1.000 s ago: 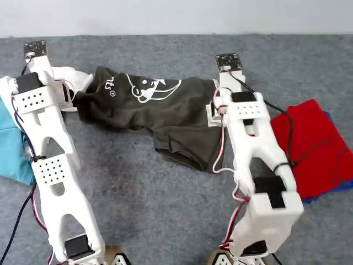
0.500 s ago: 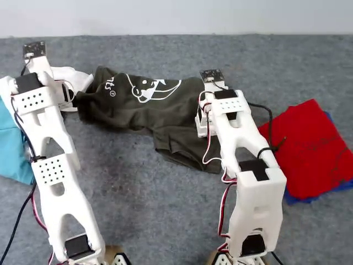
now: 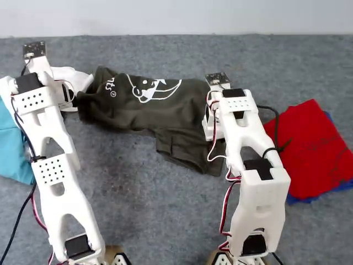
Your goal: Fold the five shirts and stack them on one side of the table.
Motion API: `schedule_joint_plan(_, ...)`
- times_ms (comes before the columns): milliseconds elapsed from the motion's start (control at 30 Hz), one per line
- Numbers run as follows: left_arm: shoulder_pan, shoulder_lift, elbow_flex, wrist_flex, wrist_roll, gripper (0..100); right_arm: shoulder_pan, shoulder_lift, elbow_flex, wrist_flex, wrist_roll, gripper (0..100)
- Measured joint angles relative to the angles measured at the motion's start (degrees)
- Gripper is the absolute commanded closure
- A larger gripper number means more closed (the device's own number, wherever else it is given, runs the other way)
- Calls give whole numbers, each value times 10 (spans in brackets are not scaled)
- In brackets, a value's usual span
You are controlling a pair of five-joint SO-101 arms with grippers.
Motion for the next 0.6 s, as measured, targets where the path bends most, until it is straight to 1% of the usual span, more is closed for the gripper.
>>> schedule_joint_plan(200, 0, 0, 0, 0, 0, 808, 0, -18, -2, 110, 49, 988)
schedule_joint_plan(433, 0, 0, 0, 0, 0, 808, 0, -135, -2, 244, 95, 988)
schedule_joint_plan(600, 0, 0, 0, 0, 0, 808, 14, -205, 16, 260, 108, 988)
